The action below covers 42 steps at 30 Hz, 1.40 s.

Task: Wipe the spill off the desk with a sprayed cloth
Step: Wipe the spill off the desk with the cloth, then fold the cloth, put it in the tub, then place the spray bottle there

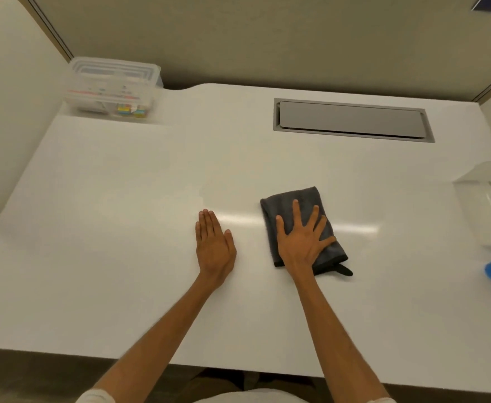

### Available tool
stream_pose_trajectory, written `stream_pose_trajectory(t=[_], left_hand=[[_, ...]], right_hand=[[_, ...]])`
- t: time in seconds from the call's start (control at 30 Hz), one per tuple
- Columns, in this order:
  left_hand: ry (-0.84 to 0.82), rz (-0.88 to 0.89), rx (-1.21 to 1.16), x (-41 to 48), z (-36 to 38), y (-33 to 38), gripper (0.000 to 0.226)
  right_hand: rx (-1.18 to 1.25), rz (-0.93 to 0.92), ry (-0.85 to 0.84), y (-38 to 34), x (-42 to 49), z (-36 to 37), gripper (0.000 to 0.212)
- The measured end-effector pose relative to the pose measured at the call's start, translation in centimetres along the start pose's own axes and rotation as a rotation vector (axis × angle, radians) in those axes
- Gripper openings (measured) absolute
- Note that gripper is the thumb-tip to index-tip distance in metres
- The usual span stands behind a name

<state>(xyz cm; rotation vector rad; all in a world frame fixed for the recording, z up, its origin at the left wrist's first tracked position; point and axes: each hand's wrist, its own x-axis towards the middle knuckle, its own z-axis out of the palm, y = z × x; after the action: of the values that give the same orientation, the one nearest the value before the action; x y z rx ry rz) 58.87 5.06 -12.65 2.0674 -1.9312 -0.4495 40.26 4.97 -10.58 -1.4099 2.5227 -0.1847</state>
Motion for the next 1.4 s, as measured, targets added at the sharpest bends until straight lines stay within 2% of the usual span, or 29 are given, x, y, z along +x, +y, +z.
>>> stream_pose_trajectory(t=[0.2, 0.3, 0.37, 0.47, 0.57, 0.73, 0.87, 1.0, 1.23, 1.4], left_hand=[[-0.077, 0.125, -0.144, -0.8, 0.4, 5.9, 0.057], [-0.143, 0.120, -0.236, -2.1, 1.2, 8.8, 0.058], [-0.154, 0.110, -0.314, -2.5, 1.4, 10.1, 0.055], [-0.181, 0.056, -0.487, -3.0, 1.3, 11.2, 0.047], [-0.188, -0.001, -0.636, -2.9, 1.0, 11.7, 0.036], [-0.281, -0.103, -0.720, -1.8, 0.2, 11.9, 0.045], [-0.313, -0.184, -0.923, -0.4, -1.1, 11.4, 0.043], [-0.359, -0.113, -1.018, 0.0, -2.5, 12.0, 0.043], [-0.391, 0.071, -1.098, 1.1, -7.2, 13.4, 0.044], [-0.410, 0.330, -1.038, 2.4, -10.8, 16.5, 0.026]], right_hand=[[0.091, 0.087, -0.028, 0.0, -2.6, -0.9, 0.065], [0.209, 0.107, 0.049, 1.1, -2.2, -2.2, 0.057], [0.275, 0.182, 0.100, 2.6, -1.2, -3.2, 0.055], [0.254, 0.262, 0.033, 4.1, -0.1, -4.1, 0.057], [0.295, 0.223, -0.018, 4.9, 0.2, -4.1, 0.055], [0.623, 0.231, -0.178, 6.9, 0.5, -4.7, 0.074], [0.812, 0.147, -0.278, 8.3, 0.7, -5.9, 0.090], [0.993, 0.054, -0.344, 8.6, 0.3, -7.7, 0.096], [1.224, -0.127, -0.294, 9.4, -0.1, -13.2, 0.072], [1.197, -0.247, -0.278, 10.4, 0.1, -18.0, 0.057]])
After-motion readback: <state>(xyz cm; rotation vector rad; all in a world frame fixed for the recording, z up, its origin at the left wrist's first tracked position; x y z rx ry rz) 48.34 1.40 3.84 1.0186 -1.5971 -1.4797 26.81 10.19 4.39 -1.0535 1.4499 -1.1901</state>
